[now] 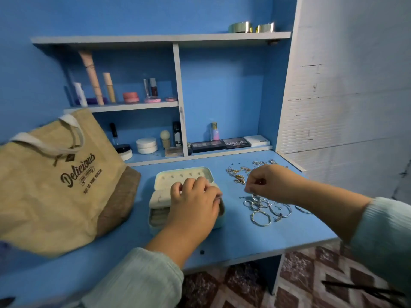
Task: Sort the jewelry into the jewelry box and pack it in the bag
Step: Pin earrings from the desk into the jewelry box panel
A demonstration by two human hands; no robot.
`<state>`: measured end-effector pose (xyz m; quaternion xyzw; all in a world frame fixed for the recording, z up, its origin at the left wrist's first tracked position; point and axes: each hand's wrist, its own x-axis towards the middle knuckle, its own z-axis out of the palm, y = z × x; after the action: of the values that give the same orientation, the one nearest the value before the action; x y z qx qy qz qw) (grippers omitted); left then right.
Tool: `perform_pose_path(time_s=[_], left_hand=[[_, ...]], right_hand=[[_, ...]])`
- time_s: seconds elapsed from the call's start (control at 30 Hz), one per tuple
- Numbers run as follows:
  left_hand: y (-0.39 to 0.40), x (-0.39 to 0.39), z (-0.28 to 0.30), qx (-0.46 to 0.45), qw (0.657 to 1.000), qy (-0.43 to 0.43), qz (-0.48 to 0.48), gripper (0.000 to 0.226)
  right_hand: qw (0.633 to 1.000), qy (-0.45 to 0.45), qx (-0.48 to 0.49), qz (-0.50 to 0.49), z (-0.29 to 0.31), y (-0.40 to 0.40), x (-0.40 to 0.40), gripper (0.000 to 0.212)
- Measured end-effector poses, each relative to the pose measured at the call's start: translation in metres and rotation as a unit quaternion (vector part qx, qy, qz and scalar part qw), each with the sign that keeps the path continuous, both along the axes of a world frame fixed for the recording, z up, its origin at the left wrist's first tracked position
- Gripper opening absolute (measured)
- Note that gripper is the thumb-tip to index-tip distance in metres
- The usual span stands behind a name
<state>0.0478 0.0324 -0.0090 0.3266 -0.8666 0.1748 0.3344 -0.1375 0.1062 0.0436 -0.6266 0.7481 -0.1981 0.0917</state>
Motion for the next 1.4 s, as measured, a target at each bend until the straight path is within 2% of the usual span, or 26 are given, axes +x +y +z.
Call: perform_pose_path(time_s=[0.07,0.13,0.17,0.3,0.37,0.57,0.63,0.73,0.87,1.13,1.3,1.4], left_hand=[[0.005,-0.011,-0.002,0.005,1.000,-0.009,-0.009,0.015],[0.009,-0.023,-0.005,0.004,1.000,-0.014,-0.021,0.005],[0.011,-0.029,-0.006,0.005,0.999,-0.017,-0.029,0.008],[0.016,-0.057,-0.012,0.024,0.996,-0.051,-0.068,0.007],[0.018,-0.069,-0.016,0.041,0.992,-0.072,-0.095,0.015],[0.024,-0.095,-0.020,0.104,0.982,-0.114,-0.105,0.018],[0.022,-0.102,-0.027,0.116,0.978,-0.131,-0.114,0.029],[0.021,-0.113,-0.028,0.143,0.974,-0.129,-0.121,0.033],[0.016,-0.124,-0.027,0.164,0.968,-0.145,-0.122,0.031],[0.016,-0.132,-0.027,0.158,0.973,-0.138,-0.097,0.027],[0.016,-0.133,-0.031,0.163,0.974,-0.092,-0.129,0.016],[0.015,-0.132,-0.033,0.184,0.973,-0.089,-0.112,0.021]], right_hand=[[0.999,0.007,0.030,-0.017,-0.005,0.010,-0.016,0.016],[0.998,0.009,0.057,-0.035,-0.009,0.019,-0.031,0.016],[0.997,0.001,0.065,-0.042,-0.011,0.023,-0.037,0.015],[0.997,-0.006,0.065,-0.050,-0.020,0.040,-0.057,0.011],[0.997,0.013,0.056,-0.047,-0.028,0.044,-0.065,0.008],[0.996,0.055,-0.043,-0.046,-0.062,0.052,-0.081,0.013],[0.991,0.055,-0.107,-0.057,-0.075,0.052,-0.081,0.011],[0.977,0.062,-0.189,-0.079,-0.094,0.050,-0.082,0.006],[0.966,0.053,-0.232,-0.103,-0.105,0.048,-0.085,0.007],[0.959,0.020,-0.256,-0.123,-0.109,0.051,-0.083,0.005],[0.958,-0.052,-0.235,-0.159,-0.101,0.052,-0.081,0.014],[0.941,-0.117,-0.252,-0.191,-0.094,0.054,-0.081,0.013]])
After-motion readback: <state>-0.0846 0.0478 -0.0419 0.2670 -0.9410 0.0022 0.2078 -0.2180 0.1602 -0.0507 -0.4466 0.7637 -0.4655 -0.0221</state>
